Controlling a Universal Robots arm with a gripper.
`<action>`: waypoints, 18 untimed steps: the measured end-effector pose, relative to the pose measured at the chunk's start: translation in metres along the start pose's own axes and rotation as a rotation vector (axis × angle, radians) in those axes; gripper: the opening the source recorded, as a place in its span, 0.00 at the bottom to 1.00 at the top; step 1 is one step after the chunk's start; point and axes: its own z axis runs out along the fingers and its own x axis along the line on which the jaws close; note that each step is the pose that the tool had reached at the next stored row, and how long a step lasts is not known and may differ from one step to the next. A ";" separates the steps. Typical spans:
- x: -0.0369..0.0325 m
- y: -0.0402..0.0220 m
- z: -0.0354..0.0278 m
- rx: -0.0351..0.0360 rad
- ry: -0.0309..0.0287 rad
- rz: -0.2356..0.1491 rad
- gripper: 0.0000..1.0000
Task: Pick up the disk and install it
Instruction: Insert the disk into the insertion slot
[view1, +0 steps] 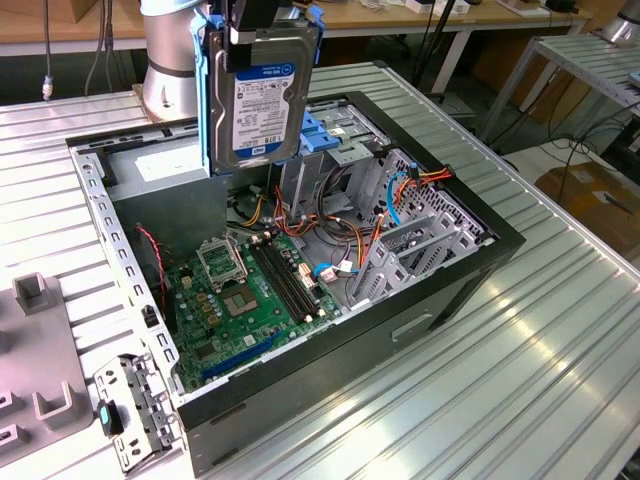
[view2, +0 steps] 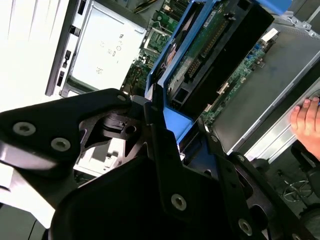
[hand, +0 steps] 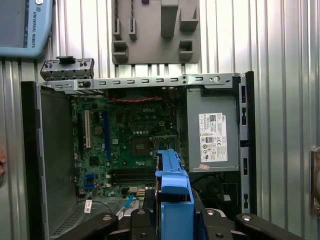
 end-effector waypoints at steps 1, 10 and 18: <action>0.0002 0.0000 0.0000 0.0000 0.0000 0.000 0.36; 0.0021 -0.0001 0.0001 0.0000 0.0000 0.000 0.36; 0.0047 -0.0002 0.0002 0.0001 -0.0001 0.000 0.36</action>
